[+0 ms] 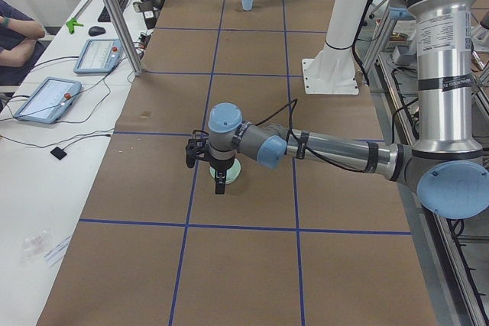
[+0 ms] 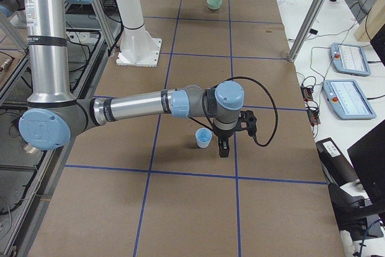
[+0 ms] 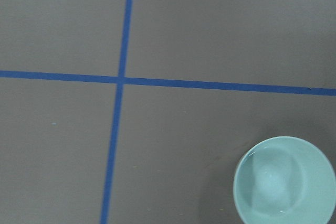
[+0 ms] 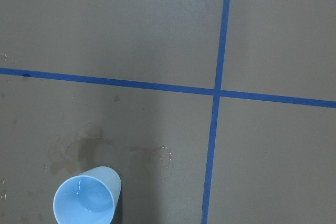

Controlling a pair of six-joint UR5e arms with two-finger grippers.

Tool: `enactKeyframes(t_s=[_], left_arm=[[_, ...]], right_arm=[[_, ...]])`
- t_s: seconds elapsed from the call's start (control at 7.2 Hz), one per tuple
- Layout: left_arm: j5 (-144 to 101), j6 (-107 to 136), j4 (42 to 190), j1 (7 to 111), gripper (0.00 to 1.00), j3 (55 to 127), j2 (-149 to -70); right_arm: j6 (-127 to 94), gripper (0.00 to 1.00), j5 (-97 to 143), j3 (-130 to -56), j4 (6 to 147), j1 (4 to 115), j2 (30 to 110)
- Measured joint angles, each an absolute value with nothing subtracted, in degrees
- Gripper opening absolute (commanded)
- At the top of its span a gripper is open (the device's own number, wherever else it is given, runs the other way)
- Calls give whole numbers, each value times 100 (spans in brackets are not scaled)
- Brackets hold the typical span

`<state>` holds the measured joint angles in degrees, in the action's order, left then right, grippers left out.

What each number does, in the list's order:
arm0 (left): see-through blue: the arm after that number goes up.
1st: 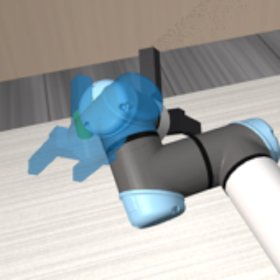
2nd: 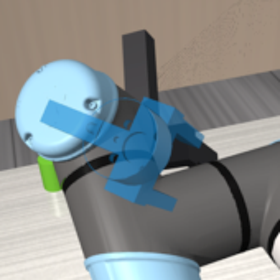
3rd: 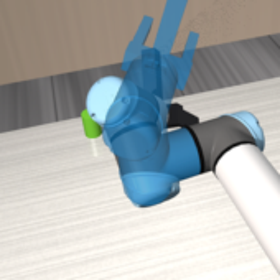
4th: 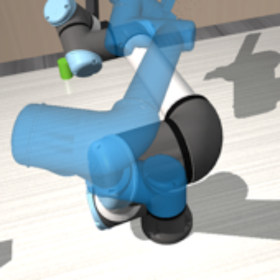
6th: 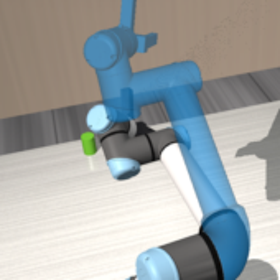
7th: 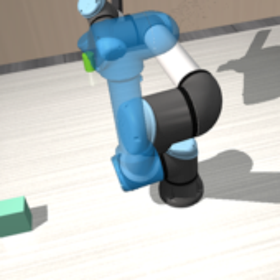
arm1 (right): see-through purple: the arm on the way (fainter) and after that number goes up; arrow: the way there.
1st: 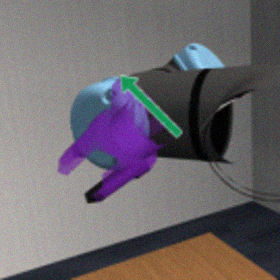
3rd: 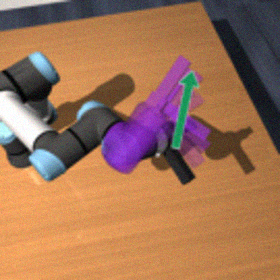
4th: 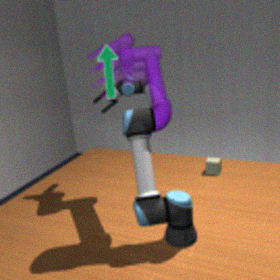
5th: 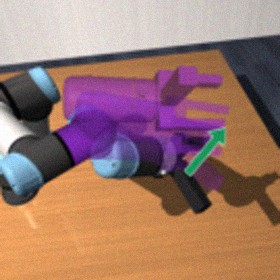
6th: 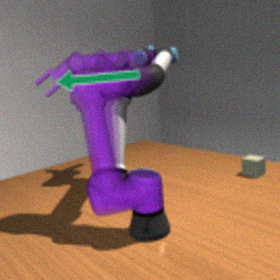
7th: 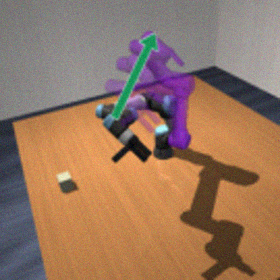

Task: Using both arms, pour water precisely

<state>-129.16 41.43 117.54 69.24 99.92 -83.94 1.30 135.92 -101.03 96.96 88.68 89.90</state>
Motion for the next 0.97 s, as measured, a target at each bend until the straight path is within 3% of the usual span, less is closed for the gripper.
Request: enactKeyframes(t_s=[0.42, 0.97], left_arm=[[-12860, 4826, 12682, 6529, 100, 9109, -8777], [-12854, 4948, 12749, 6198, 100, 8810, -8911]], right_arm=[[-64, 99, 13613, -10090, 9696, 8860, 9010], [-189, 99, 13651, -10088, 9702, 8851, 8967]])
